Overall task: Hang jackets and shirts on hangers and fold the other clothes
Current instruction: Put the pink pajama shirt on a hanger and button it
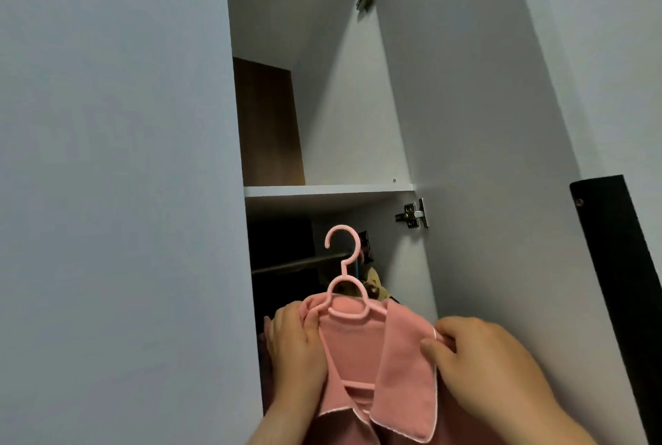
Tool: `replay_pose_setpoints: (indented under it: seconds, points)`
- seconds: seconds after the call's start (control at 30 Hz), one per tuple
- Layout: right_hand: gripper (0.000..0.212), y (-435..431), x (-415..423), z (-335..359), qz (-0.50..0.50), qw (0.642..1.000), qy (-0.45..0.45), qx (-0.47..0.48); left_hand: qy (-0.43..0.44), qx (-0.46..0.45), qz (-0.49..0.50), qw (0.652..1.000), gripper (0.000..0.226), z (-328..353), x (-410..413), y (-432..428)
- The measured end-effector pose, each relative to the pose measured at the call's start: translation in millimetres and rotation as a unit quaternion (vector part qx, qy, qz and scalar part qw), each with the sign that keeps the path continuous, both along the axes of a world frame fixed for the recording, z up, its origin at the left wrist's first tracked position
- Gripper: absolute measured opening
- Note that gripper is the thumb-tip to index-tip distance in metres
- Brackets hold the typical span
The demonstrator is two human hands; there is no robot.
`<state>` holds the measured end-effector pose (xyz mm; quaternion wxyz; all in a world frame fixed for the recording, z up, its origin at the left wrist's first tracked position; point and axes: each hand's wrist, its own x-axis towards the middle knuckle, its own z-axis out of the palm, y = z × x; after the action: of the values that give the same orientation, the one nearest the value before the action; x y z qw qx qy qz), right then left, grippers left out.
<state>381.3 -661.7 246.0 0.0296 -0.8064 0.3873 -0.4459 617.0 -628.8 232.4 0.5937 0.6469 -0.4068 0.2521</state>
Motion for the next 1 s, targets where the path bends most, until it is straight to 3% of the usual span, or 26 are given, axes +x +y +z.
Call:
replay_pose_setpoints:
  seconds: [0.23,0.33,0.43,0.57,0.63,0.73,0.87,1.0]
  points:
    - [0.032,-28,41,8,-0.058,0.996,-0.069,-0.023,0.047,-0.036,0.032,0.998,0.019,21,11,-30]
    - [0.032,-49,62,12,-0.071,0.995,-0.069,-0.016,0.140,-0.083,-0.016,0.986,0.029,29,24,-51]
    - [0.033,-70,82,15,-0.082,0.994,-0.077,-0.014,0.287,-0.174,-0.065,0.940,0.047,44,29,-69]
    - [0.033,-91,109,16,-0.097,0.993,-0.066,-0.014,0.423,-0.280,-0.129,0.852,0.062,54,53,-109]
    - [0.034,-99,121,16,-0.116,0.992,-0.052,-0.018,0.445,-0.334,-0.133,0.820,0.084,58,68,-131]
    - [0.032,-114,132,19,-0.113,0.992,-0.048,-0.023,0.435,-0.412,-0.156,0.785,0.078,71,70,-153]
    - [0.036,-134,141,20,-0.062,0.997,-0.054,-0.012,0.442,-0.527,-0.226,0.690,0.106,72,92,-180]
    - [0.032,-143,156,14,-0.035,0.998,-0.048,-0.008,0.454,-0.506,-0.228,0.697,0.080,66,127,-195]
